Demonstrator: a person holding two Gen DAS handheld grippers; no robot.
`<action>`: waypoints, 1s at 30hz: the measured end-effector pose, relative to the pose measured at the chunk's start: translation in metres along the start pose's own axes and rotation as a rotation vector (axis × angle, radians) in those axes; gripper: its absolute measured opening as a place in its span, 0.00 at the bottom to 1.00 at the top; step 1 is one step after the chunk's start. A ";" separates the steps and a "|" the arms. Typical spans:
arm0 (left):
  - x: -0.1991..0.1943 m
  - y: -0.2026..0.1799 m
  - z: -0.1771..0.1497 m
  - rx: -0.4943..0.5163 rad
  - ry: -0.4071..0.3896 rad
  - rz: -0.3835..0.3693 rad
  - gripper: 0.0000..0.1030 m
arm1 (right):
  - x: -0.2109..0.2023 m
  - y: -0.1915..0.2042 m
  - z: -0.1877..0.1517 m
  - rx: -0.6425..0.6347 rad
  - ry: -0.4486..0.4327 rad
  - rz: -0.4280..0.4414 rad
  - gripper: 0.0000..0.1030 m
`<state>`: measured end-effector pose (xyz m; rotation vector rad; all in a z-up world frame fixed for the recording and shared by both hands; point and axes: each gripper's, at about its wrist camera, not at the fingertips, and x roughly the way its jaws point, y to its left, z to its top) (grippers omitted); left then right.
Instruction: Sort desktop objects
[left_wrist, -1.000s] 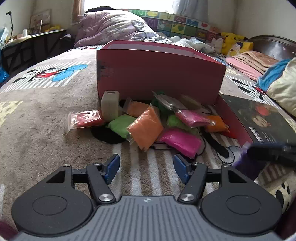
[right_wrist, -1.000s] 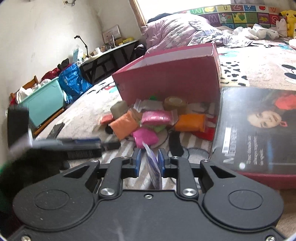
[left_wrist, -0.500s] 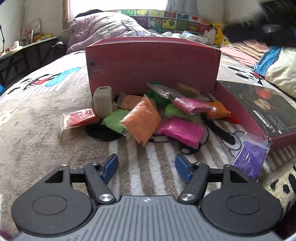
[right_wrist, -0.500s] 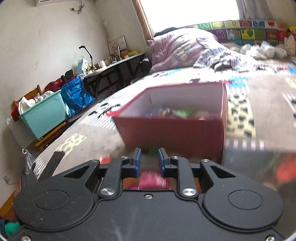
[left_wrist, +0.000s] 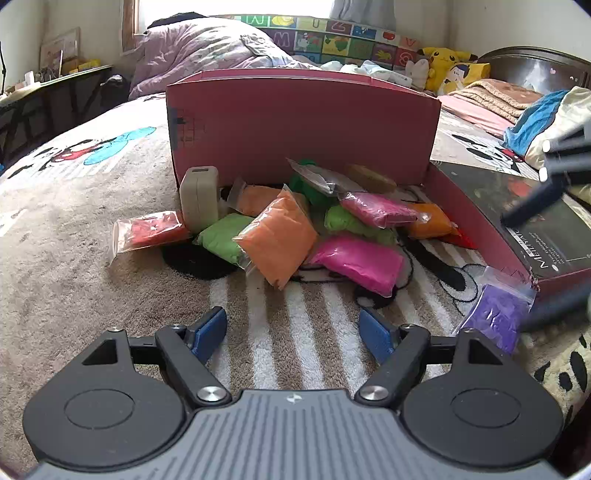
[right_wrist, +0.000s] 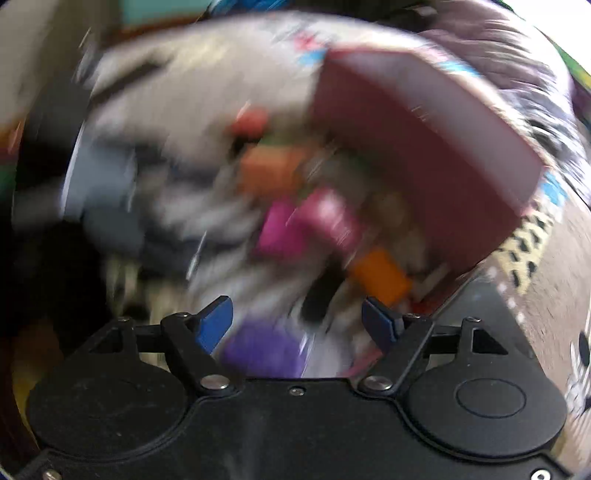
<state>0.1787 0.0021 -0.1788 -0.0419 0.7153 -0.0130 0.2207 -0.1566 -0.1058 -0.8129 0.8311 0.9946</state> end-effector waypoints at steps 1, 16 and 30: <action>0.000 0.000 0.000 -0.002 0.000 -0.001 0.76 | 0.004 0.006 -0.002 -0.053 0.027 -0.008 0.75; 0.001 0.002 0.002 -0.012 0.003 -0.008 0.76 | 0.028 0.019 0.004 -0.172 0.040 -0.101 0.75; 0.001 0.004 0.002 -0.025 0.008 -0.021 0.76 | 0.036 0.013 0.001 -0.144 0.032 0.126 0.39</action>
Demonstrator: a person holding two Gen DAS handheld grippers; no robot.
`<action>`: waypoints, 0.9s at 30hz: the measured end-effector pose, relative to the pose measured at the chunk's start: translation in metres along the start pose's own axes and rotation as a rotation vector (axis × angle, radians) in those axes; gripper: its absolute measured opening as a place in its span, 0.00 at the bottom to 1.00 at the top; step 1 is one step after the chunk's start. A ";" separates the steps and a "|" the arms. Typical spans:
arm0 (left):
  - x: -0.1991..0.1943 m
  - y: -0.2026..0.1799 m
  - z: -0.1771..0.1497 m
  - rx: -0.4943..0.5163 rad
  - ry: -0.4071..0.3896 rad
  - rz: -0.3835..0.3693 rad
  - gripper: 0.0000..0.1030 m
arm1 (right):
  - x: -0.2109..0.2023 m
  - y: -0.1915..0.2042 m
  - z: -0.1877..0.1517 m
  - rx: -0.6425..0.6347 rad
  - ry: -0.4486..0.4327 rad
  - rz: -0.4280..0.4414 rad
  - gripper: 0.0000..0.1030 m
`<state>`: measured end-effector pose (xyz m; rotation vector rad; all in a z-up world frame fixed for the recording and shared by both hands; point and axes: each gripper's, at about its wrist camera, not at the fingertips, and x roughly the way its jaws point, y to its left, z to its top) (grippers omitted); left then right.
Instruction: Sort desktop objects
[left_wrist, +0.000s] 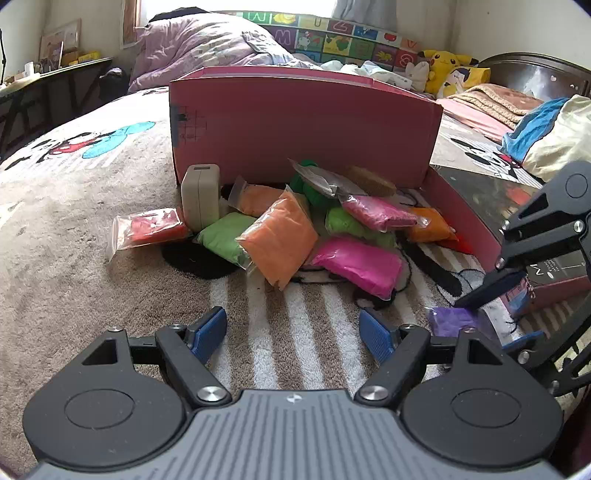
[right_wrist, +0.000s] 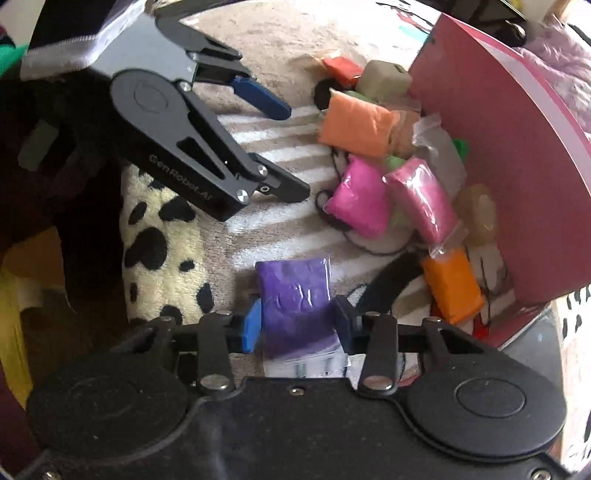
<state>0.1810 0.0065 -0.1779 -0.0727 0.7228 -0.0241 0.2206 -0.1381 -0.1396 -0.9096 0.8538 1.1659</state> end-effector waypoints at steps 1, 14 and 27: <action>0.000 0.000 0.000 -0.002 0.000 -0.001 0.76 | -0.001 -0.001 -0.001 0.011 -0.006 0.003 0.39; -0.010 -0.003 0.002 0.006 -0.022 -0.009 0.76 | -0.039 -0.020 -0.013 0.223 -0.127 -0.069 0.38; -0.008 0.000 0.003 0.001 -0.019 0.005 0.76 | -0.089 -0.086 0.023 0.417 -0.368 -0.181 0.38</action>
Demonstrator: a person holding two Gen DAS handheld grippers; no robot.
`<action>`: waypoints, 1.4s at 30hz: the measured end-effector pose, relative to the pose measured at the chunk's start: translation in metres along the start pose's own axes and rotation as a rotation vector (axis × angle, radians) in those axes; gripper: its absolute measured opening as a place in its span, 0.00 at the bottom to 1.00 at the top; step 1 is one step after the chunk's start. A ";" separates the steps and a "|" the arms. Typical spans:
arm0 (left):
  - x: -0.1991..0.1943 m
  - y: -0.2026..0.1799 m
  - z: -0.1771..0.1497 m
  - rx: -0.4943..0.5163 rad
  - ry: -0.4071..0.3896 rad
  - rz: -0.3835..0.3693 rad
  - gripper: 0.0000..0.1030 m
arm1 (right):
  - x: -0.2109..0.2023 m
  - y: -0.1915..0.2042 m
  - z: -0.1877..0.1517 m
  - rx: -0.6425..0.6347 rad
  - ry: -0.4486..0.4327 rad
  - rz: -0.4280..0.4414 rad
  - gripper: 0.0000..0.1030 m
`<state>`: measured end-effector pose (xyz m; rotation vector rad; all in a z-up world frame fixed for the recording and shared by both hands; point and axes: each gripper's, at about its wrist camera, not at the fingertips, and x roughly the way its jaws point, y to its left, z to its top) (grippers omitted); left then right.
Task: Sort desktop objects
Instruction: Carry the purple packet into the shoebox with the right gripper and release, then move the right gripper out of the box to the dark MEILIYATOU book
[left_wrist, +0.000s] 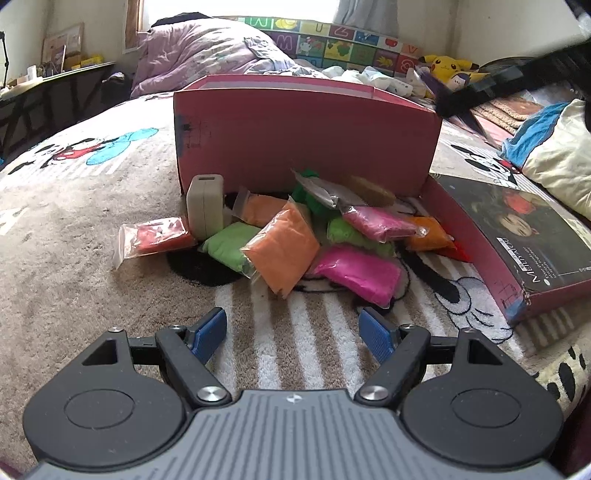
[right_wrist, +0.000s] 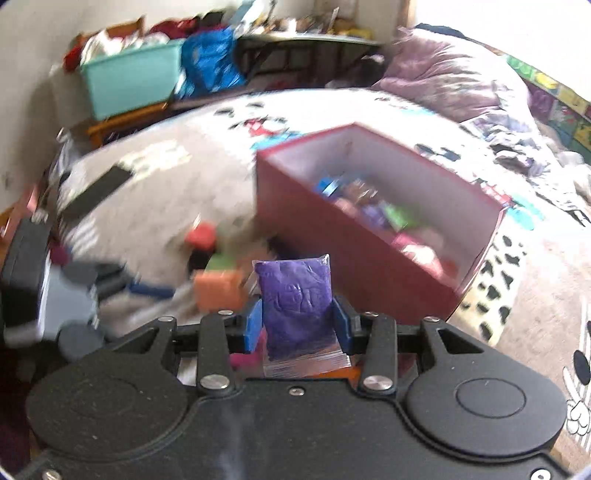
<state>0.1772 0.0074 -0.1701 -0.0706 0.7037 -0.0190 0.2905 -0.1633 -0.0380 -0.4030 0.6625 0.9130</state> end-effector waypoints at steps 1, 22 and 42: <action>0.000 0.000 0.000 0.000 -0.001 0.000 0.76 | 0.001 -0.004 0.005 0.010 -0.010 -0.010 0.38; -0.002 0.002 0.004 0.024 -0.039 0.010 0.76 | 0.084 -0.092 0.065 0.225 0.017 -0.234 0.38; 0.003 0.006 0.003 0.005 -0.016 0.001 0.76 | 0.119 -0.124 0.054 0.303 0.087 -0.320 0.54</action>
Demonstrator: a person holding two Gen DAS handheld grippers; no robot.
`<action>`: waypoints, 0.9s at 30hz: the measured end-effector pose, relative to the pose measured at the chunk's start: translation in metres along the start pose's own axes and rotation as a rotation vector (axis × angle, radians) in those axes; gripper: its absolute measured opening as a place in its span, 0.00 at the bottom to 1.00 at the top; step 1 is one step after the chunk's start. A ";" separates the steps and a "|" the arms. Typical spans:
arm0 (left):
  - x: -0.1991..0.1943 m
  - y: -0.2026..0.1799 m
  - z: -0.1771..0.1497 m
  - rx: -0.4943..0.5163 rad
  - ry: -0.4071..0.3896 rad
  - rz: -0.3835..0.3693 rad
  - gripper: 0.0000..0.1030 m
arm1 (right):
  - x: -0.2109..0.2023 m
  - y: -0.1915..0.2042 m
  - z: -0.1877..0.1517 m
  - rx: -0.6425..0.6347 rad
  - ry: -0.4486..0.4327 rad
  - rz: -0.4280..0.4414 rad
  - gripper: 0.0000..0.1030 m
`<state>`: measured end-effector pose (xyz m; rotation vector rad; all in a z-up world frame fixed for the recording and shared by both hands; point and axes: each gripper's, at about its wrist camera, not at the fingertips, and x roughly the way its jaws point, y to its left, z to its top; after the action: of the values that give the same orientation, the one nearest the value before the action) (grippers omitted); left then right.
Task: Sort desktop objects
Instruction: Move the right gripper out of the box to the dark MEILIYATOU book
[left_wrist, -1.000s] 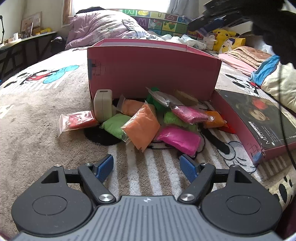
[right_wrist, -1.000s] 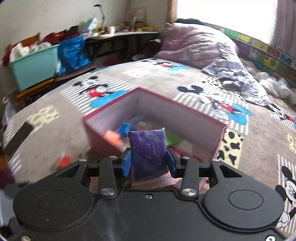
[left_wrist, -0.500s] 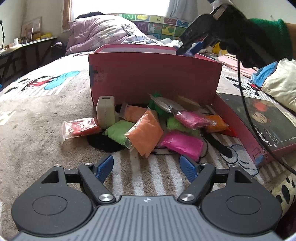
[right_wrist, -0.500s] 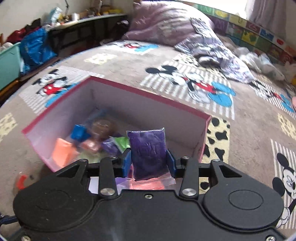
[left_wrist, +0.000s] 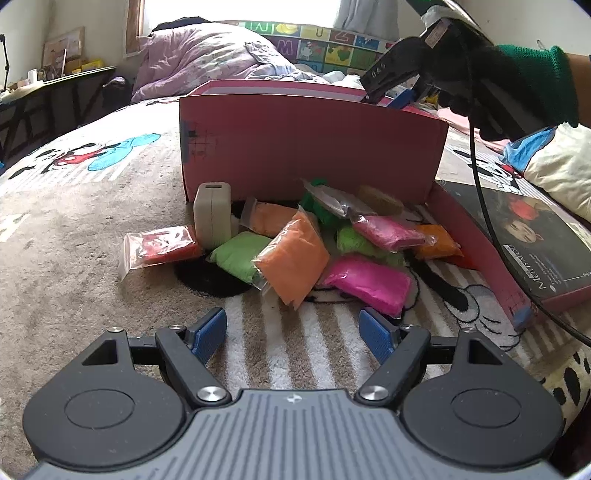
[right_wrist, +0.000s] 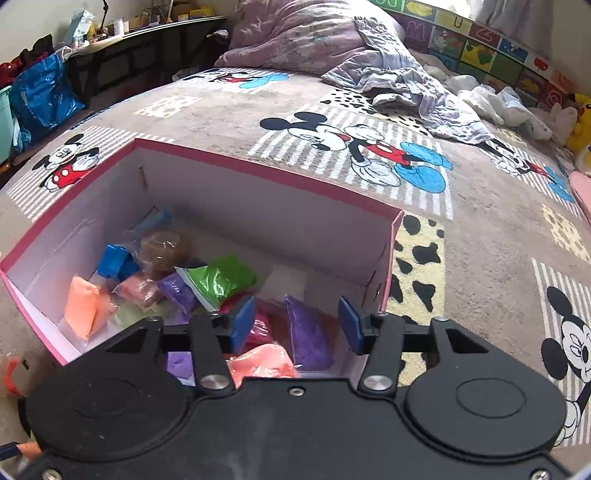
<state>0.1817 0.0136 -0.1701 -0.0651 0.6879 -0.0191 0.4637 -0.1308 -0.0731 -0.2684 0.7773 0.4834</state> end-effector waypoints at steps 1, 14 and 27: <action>0.000 0.000 0.000 0.002 0.001 0.002 0.76 | -0.003 0.000 0.000 0.003 -0.007 0.001 0.57; -0.002 -0.002 -0.005 -0.004 -0.020 0.000 0.76 | -0.092 -0.018 -0.044 0.139 -0.125 0.031 0.79; -0.014 -0.019 -0.016 0.052 -0.075 0.011 0.76 | -0.153 -0.024 -0.123 0.208 -0.098 -0.130 0.89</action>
<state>0.1607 -0.0061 -0.1716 -0.0125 0.6121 -0.0240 0.3082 -0.2498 -0.0452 -0.0999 0.7037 0.2882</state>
